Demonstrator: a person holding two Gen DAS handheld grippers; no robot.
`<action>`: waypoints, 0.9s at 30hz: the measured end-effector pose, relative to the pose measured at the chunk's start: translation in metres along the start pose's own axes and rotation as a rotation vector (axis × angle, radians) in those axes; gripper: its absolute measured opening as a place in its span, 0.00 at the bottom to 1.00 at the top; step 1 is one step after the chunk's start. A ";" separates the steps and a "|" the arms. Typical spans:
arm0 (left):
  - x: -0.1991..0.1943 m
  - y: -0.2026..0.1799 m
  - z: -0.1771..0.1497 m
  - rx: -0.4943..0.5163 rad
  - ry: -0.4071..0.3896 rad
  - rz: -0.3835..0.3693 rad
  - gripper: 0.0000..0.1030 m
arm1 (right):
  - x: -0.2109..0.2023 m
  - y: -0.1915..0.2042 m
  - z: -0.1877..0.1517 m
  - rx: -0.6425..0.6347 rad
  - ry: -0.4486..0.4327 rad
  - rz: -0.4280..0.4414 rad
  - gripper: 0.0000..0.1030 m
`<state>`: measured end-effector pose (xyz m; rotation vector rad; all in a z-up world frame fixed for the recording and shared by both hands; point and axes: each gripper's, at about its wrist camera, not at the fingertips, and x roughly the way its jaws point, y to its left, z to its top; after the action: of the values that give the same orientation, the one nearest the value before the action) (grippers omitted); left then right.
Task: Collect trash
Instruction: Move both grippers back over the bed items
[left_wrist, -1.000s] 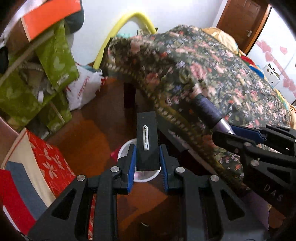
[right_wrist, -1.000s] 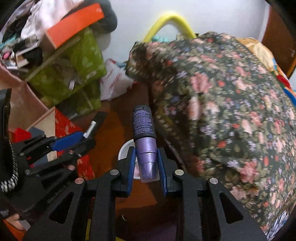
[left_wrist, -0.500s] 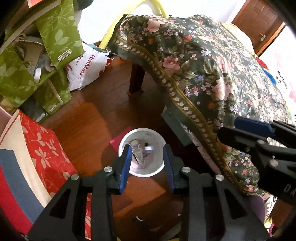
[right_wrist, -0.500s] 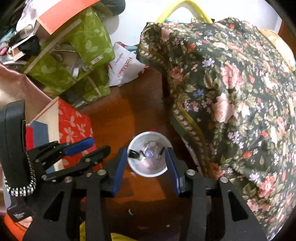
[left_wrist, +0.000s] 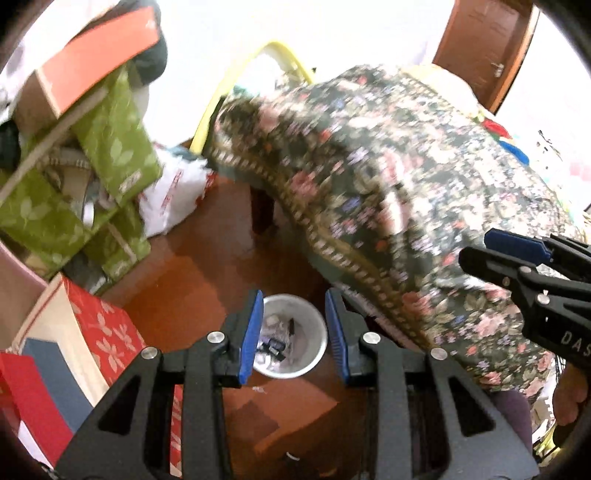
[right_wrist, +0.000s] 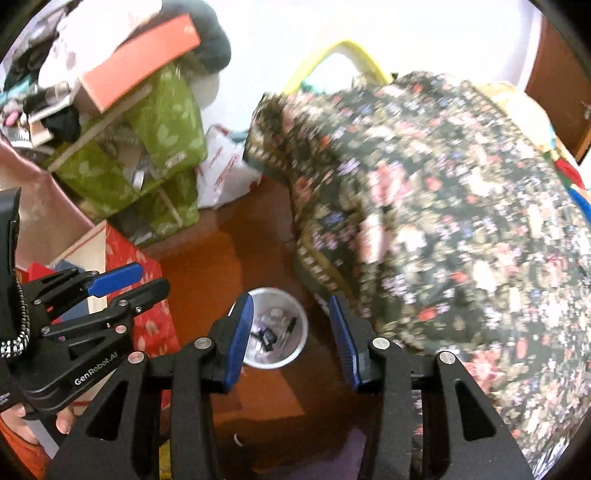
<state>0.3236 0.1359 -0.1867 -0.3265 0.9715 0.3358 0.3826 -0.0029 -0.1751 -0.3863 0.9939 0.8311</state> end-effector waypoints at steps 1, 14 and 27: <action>-0.004 -0.007 0.004 0.009 -0.010 -0.006 0.32 | -0.008 -0.005 0.000 0.003 -0.019 -0.011 0.38; -0.015 -0.143 0.057 0.170 -0.110 -0.117 0.36 | -0.096 -0.122 -0.013 0.109 -0.202 -0.190 0.38; 0.060 -0.267 0.099 0.266 -0.069 -0.197 0.41 | -0.094 -0.277 -0.028 0.346 -0.198 -0.295 0.38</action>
<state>0.5400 -0.0557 -0.1542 -0.1646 0.8952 0.0362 0.5519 -0.2391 -0.1294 -0.1441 0.8508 0.4115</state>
